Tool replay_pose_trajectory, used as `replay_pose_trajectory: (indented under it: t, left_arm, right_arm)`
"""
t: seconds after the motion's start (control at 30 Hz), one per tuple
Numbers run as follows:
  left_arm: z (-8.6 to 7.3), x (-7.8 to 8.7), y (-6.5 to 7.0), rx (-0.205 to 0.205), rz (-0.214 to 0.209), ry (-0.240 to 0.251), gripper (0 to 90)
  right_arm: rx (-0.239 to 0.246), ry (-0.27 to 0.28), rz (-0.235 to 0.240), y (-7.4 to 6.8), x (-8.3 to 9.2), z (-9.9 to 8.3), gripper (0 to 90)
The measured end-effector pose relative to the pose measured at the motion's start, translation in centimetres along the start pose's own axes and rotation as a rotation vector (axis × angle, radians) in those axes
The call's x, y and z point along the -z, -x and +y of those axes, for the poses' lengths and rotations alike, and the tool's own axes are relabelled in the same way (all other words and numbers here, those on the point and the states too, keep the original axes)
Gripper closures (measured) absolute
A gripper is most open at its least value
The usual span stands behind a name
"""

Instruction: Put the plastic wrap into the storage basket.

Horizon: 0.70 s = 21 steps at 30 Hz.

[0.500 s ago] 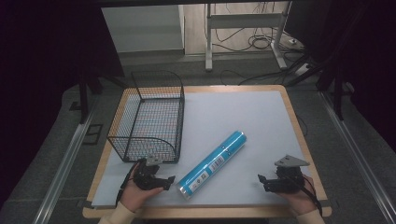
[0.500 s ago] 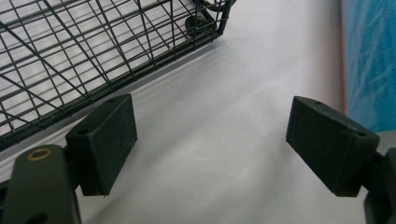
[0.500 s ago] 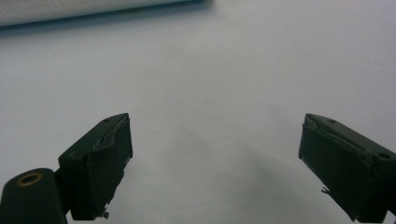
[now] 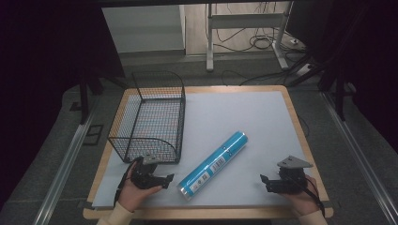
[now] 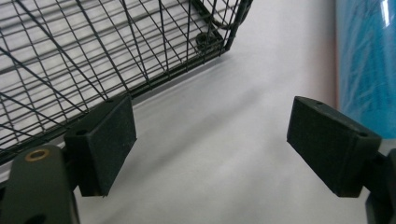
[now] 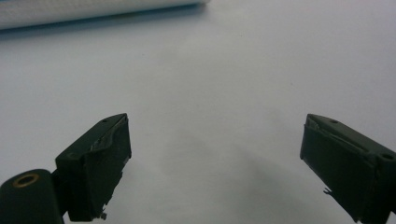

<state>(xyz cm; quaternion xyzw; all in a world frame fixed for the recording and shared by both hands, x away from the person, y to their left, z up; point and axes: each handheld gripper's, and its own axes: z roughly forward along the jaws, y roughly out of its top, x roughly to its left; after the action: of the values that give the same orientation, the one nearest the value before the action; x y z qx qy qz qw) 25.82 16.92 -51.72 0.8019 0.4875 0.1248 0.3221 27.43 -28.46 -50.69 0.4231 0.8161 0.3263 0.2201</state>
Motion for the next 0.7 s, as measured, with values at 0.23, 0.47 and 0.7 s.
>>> replay_pose_trajectory:
  t: [0.23, 0.47, 0.7]
  left_arm:
    - [0.2, 0.3, 0.5, -0.014, -0.02, -0.003, 13.9]
    - [0.8, 0.9, 1.1, -0.02, -0.043, 0.001, 12.9]
    - [1.5, 1.8, 1.6, -0.013, -0.057, 0.026, 12.2]
  right_arm:
    - [0.004, 0.002, 0.0, -0.2, 0.0, 0.0, 9.1]
    - [-0.003, 0.003, 0.001, 0.0, 0.0, -0.1, 9.1]
    - [0.001, 0.009, 0.0, -0.1, 0.2, 0.0, 9.3]
